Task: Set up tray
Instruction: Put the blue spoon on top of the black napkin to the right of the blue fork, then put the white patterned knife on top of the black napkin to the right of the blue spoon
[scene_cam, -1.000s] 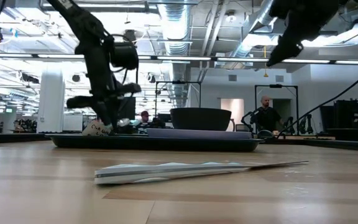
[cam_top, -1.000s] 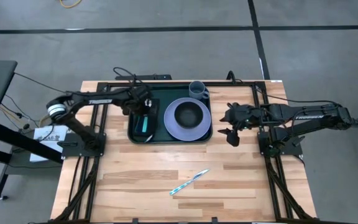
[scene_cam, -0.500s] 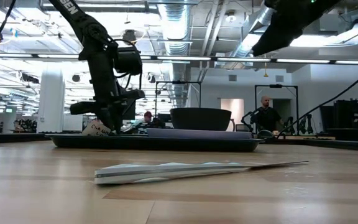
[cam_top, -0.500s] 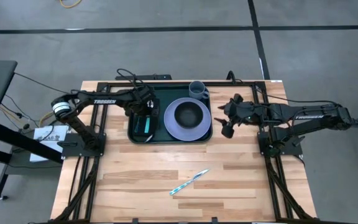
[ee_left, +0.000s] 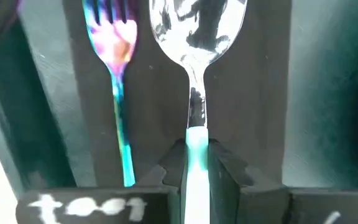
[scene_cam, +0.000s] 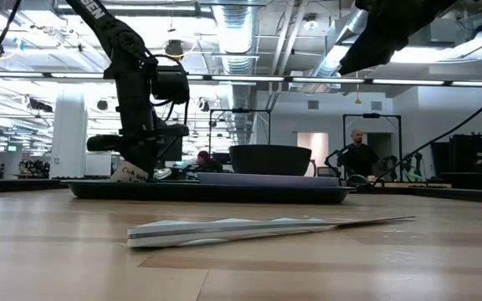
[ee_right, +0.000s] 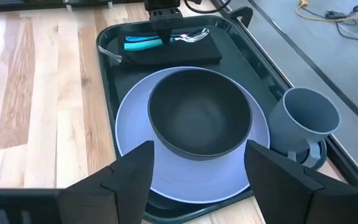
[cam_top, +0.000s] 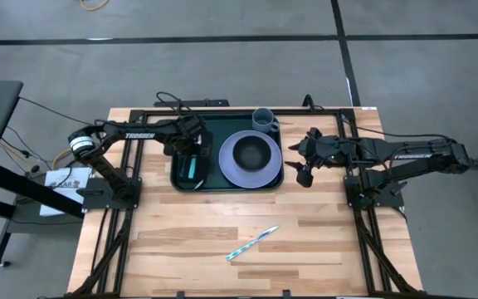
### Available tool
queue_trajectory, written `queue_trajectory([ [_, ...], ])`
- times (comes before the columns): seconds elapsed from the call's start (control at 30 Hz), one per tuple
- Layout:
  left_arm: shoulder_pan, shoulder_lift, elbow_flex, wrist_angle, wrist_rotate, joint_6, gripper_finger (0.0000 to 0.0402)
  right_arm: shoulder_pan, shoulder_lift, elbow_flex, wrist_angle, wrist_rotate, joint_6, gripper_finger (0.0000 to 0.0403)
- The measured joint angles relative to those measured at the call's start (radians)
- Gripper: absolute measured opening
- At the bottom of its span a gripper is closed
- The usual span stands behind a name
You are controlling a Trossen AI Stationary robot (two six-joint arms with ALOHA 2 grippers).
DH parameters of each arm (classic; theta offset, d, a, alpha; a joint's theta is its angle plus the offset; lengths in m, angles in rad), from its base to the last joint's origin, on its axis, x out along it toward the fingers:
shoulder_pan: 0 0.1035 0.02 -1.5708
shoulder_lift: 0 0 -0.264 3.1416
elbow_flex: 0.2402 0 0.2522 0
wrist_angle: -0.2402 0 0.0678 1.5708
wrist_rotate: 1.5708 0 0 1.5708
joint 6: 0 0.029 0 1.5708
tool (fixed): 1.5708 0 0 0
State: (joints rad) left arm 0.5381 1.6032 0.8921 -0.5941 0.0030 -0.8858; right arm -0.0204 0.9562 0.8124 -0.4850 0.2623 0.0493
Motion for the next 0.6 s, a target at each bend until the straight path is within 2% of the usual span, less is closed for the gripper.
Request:
queue_trajectory([
  [0.17, 0.003, 0.000, 0.000, 0.000, -0.038, -0.009, 0.0026, 0.000, 0.000, 0.000, 0.000, -0.001, 0.003, 0.0240],
  [0.43, 0.003, 0.000, 0.000, 0.002, -0.038, -0.010, 0.0115, 0.000, 0.000, 0.000, 0.000, 0.000, 0.003, 0.0240],
  [0.6, 0.003, 0.000, 0.002, -0.002, -0.050, -0.015, 0.0135, 0.000, 0.000, 0.000, -0.004, -0.001, 0.003, 0.0240],
])
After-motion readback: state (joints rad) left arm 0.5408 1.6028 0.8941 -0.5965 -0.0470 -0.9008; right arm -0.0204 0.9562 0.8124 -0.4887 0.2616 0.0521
